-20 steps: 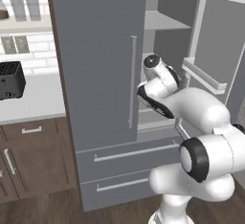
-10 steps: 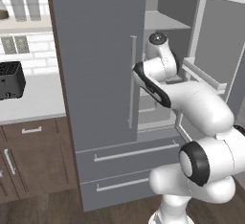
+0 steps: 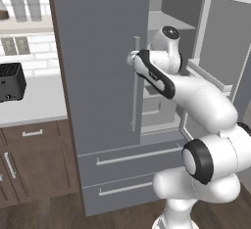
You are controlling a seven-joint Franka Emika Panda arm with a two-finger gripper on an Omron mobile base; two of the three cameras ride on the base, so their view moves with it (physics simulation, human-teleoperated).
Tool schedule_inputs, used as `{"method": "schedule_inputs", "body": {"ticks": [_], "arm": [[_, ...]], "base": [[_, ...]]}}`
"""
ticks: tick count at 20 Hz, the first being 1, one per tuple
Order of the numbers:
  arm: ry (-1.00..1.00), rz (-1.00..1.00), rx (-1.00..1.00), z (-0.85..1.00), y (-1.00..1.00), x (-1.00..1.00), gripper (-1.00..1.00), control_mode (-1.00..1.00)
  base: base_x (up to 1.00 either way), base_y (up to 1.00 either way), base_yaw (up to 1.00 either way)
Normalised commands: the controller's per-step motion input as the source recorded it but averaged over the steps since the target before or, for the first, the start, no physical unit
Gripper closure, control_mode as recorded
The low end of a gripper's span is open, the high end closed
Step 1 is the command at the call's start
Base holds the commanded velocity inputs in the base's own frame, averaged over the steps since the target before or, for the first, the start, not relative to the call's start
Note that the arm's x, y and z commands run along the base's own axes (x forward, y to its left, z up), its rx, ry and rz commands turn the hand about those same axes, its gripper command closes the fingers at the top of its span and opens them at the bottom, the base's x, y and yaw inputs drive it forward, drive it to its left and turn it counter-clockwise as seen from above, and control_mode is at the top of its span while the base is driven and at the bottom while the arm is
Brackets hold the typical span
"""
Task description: Take the strawberry from the fridge and place it on top of the pancake, located on the dining counter.
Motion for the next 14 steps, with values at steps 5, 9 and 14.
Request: {"method": "schedule_inputs", "body": {"ticks": [5, 9, 14], "arm": [[-0.05, 0.0, -0.11, 0.11, 0.1, 0.32, -1.0, -1.0], [-0.03, 0.0, -0.21, 0.05, 0.1, 0.22, -1.0, -1.0], [-0.08, 0.0, -0.07, 0.0, 0.3, 0.01, -1.0, -1.0]], "base": [[0.0, 0.0, 0.0], [0.0, 0.0, 0.0], [0.0, 0.0, 0.0]]}}
